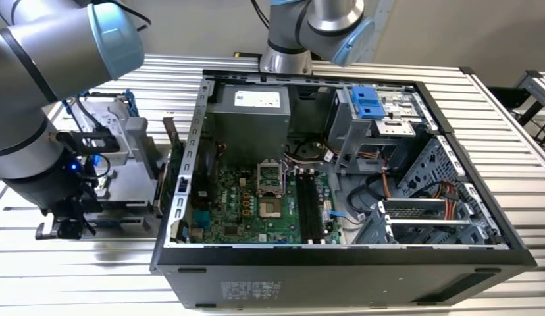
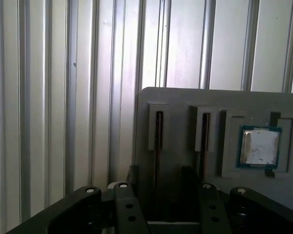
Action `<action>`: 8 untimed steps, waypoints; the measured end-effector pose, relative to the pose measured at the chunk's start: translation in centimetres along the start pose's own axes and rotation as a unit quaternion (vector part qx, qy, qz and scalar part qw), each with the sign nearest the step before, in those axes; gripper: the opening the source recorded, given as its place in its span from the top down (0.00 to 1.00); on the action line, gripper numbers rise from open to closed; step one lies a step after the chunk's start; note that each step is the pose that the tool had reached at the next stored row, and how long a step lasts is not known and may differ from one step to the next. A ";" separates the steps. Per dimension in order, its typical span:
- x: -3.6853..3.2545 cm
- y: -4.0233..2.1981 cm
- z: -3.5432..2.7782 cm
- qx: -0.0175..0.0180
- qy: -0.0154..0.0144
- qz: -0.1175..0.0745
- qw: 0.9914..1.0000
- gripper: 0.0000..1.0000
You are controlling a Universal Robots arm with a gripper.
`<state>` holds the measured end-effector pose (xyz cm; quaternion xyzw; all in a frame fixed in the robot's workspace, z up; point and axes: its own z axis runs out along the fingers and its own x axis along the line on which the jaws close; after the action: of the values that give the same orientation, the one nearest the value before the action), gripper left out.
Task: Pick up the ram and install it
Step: 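Pick up the ram and move it above insertion slot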
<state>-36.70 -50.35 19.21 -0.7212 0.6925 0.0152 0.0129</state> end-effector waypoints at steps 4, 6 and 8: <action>0.01 0.00 0.04 0.000 0.000 0.000 1.000 0.00; 0.01 0.00 0.04 0.000 0.000 0.000 1.000 0.00; 0.01 0.00 0.02 0.000 0.000 0.000 1.000 0.00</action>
<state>-36.70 -50.36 19.19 -0.7210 0.6927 0.0152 0.0130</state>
